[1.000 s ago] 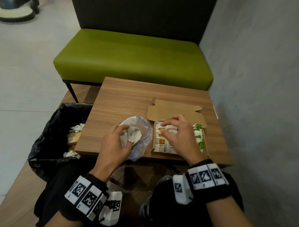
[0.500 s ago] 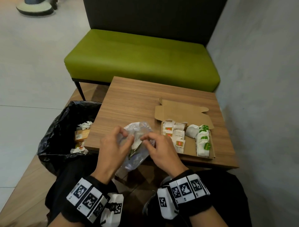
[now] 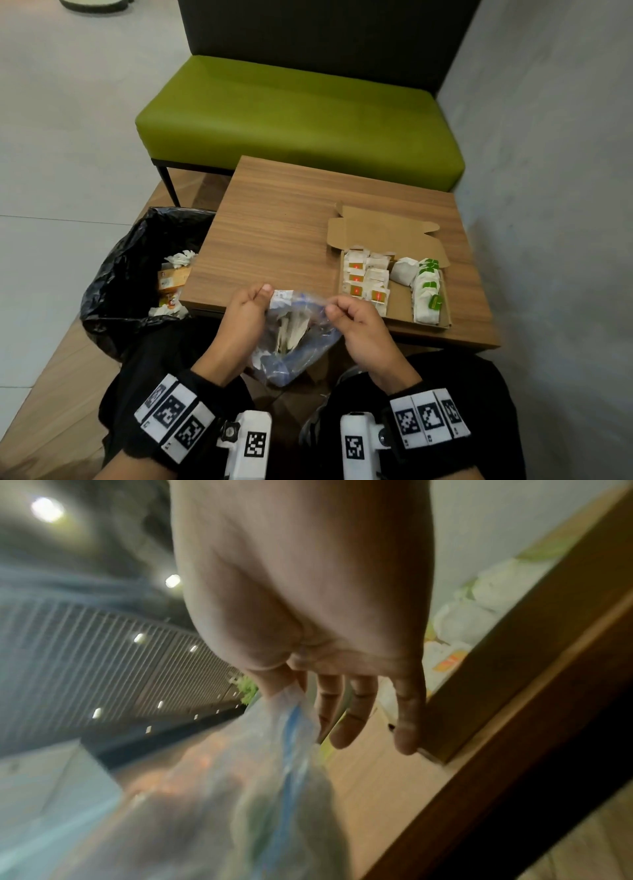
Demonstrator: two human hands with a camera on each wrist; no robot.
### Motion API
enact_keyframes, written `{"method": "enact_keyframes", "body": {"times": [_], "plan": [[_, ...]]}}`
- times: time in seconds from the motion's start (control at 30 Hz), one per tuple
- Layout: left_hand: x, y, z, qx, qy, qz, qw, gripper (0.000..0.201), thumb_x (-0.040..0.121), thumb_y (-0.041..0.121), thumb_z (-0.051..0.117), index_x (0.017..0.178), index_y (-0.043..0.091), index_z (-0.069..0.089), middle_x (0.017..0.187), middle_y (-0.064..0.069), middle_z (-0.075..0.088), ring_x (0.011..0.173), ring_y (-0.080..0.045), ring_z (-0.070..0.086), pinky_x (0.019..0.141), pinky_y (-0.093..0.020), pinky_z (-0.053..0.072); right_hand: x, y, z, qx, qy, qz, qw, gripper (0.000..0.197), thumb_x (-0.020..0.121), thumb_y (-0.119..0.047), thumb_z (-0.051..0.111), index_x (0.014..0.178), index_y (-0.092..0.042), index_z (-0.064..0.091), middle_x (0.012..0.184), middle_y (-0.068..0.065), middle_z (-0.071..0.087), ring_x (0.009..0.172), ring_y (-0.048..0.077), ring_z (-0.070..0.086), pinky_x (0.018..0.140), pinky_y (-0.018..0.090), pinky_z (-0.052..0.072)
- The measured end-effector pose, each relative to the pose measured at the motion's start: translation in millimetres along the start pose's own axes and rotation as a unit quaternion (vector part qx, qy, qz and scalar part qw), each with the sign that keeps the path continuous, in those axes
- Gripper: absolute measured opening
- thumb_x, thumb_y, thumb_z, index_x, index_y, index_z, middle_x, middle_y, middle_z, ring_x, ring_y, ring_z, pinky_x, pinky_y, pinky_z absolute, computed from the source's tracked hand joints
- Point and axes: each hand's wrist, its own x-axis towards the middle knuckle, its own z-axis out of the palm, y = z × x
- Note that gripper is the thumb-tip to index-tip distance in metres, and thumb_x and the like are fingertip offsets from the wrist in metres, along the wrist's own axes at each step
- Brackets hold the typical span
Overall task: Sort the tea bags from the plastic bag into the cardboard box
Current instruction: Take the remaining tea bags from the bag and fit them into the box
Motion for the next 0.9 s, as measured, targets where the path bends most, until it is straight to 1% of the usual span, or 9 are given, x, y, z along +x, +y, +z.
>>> {"method": "enact_keyframes", "body": {"times": [0.1, 0.2, 0.27, 0.37, 0.5, 0.6, 0.7, 0.8, 0.9], "plan": [[4.0, -4.3, -0.2, 0.050, 0.006, -0.053, 0.997, 0.032, 0.103, 0.023, 0.046, 0.074, 0.011, 0.053, 0.067, -0.012, 0.056, 0.052, -0.021, 0.054, 0.051, -0.029, 0.041, -8.7, -4.0, -3.1, 0.154, -0.058, 0.078, 0.983, 0.028, 0.102, -0.013, 0.048, 0.104, 0.006, 0.068, 0.108, 0.023, 0.072, 0.101, 0.033, 0.068, 0.097, 0.042, 0.051], [3.0, -13.2, -1.5, 0.267, -0.043, 0.137, 0.953, 0.027, 0.103, 0.023, 0.044, 0.083, 0.014, 0.061, 0.083, 0.000, 0.062, 0.077, -0.018, 0.059, 0.071, -0.033, 0.046, -13.3, -5.8, -5.8, 0.228, -0.076, 0.103, 0.965, 0.033, 0.101, -0.012, 0.046, 0.109, 0.015, 0.063, 0.111, 0.029, 0.069, 0.096, 0.033, 0.067, 0.091, 0.038, 0.054], [-4.1, -15.2, -2.7, 0.322, -0.067, 0.263, 0.907, 0.029, 0.101, 0.040, 0.042, 0.099, 0.020, 0.064, 0.095, 0.009, 0.060, 0.087, -0.005, 0.057, 0.077, -0.022, 0.045, -15.2, -6.8, -5.9, 0.227, -0.071, 0.104, 0.966, 0.034, 0.101, -0.011, 0.045, 0.112, 0.018, 0.060, 0.112, 0.033, 0.067, 0.097, 0.034, 0.066, 0.090, 0.038, 0.053], [-11.9, -16.6, -1.0, 0.355, -0.120, 0.313, 0.873, 0.052, 0.091, 0.068, 0.040, 0.105, 0.026, 0.066, 0.096, 0.016, 0.064, 0.090, -0.001, 0.059, 0.078, -0.024, 0.049, -19.1, -7.7, -7.6, 0.237, -0.081, 0.098, 0.963, 0.031, 0.101, -0.010, 0.044, 0.105, 0.009, 0.068, 0.104, 0.027, 0.072, 0.093, 0.029, 0.069, 0.082, 0.032, 0.056], [-20.5, -19.7, 0.8, 0.330, -0.080, 0.295, 0.893, 0.040, 0.089, 0.062, 0.055, 0.080, 0.025, 0.067, 0.066, 0.010, 0.063, 0.063, -0.004, 0.058, 0.058, -0.029, 0.048, -25.3, -9.4, -4.3, 0.204, -0.081, 0.093, 0.971, 0.031, 0.103, -0.015, 0.044, 0.100, -0.001, 0.071, 0.100, 0.016, 0.075, 0.095, 0.027, 0.070, 0.088, 0.037, 0.054], [-26.1, -17.6, 3.4, 0.325, 0.027, 0.265, 0.907, 0.037, 0.091, 0.048, 0.061, 0.066, 0.021, 0.057, 0.053, 0.005, 0.054, 0.049, -0.006, 0.050, 0.048, -0.020, 0.036, -32.0, -6.5, 2.3, 0.057, -0.004, 0.049, 0.997, 0.018, 0.097, -0.035, 0.060, 0.106, -0.020, 0.065, 0.103, 0.002, 0.070, 0.096, 0.016, 0.066, 0.083, 0.029, 0.054], [-29.6, -11.7, 3.3, 0.275, 0.092, 0.237, 0.927, 0.044, 0.094, 0.043, 0.059, 0.060, 0.015, 0.053, 0.051, 0.002, 0.052, 0.046, -0.008, 0.049, 0.046, -0.024, 0.040, -42.6, 1.0, 6.7, -0.056, 0.097, -0.005, 0.994, 0.028, 0.085, -0.040, 0.075, 0.106, -0.026, 0.062, 0.092, -0.002, 0.065, 0.079, 0.008, 0.061, 0.072, 0.024, 0.054], [-31.3, -11.1, 2.5, 0.178, 0.051, 0.208, 0.960, 0.051, 0.097, 0.040, 0.055, 0.060, 0.005, 0.052, 0.051, 0.000, 0.049, 0.048, -0.012, 0.045, 0.051, -0.032, 0.040, -48.1, 4.4, 7.4, -0.015, 0.141, -0.059, 0.988, 0.004, 0.092, -0.025, 0.070, 0.094, -0.022, 0.068, 0.081, -0.003, 0.070, 0.073, 0.003, 0.065, 0.070, 0.024, 0.055], [-37.8, -7.0, 5.2, 0.054, -0.013, 0.127, 0.990, 0.054, 0.101, 0.039, 0.047, 0.076, -0.005, 0.066, 0.068, -0.011, 0.070, 0.062, -0.029, 0.066, 0.065, -0.039, 0.053, -48.3, 9.5, 5.2, 0.016, 0.115, -0.044, 0.992, 0.017, 0.098, -0.014, 0.060, 0.089, -0.025, 0.071, 0.078, -0.006, 0.072, 0.078, 0.008, 0.068, 0.075, 0.031, 0.056]]}}
